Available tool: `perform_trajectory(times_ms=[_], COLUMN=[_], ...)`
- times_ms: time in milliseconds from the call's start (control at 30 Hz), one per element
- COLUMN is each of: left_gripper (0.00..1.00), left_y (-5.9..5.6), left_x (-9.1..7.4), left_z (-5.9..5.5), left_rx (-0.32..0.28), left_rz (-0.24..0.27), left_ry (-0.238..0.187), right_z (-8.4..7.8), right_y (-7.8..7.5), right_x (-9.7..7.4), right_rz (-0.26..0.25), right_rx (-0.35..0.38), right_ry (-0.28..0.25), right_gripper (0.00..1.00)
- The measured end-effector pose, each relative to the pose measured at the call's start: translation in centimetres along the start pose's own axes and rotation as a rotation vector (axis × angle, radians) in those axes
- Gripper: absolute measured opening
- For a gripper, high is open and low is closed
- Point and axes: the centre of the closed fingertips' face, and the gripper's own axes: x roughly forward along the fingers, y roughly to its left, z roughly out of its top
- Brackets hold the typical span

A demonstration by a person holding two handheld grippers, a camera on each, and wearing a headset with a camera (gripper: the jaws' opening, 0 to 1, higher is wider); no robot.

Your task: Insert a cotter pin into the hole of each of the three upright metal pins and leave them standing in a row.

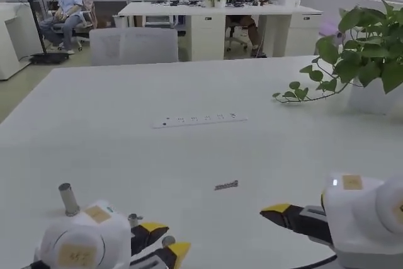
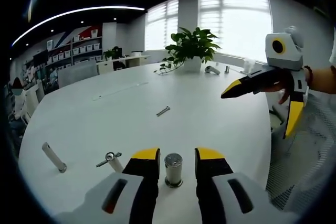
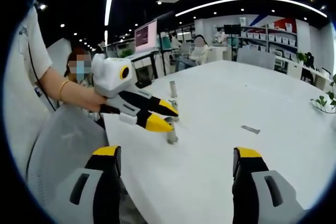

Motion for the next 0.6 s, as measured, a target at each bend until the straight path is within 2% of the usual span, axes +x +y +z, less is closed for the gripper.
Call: perform_trajectory(times_ms=[600], left_gripper=[0.37], left_y=[-0.4], left_x=[-2.3], left_z=[-0.1], left_rx=[-0.013], left_rz=[-0.007], left_ry=[-0.01], right_z=[1.5], right_y=[-2.1], right_x=[-0.3], right_rz=[-0.037], right_rx=[-0.025], right_ry=[-0.003], right_gripper=[0.76])
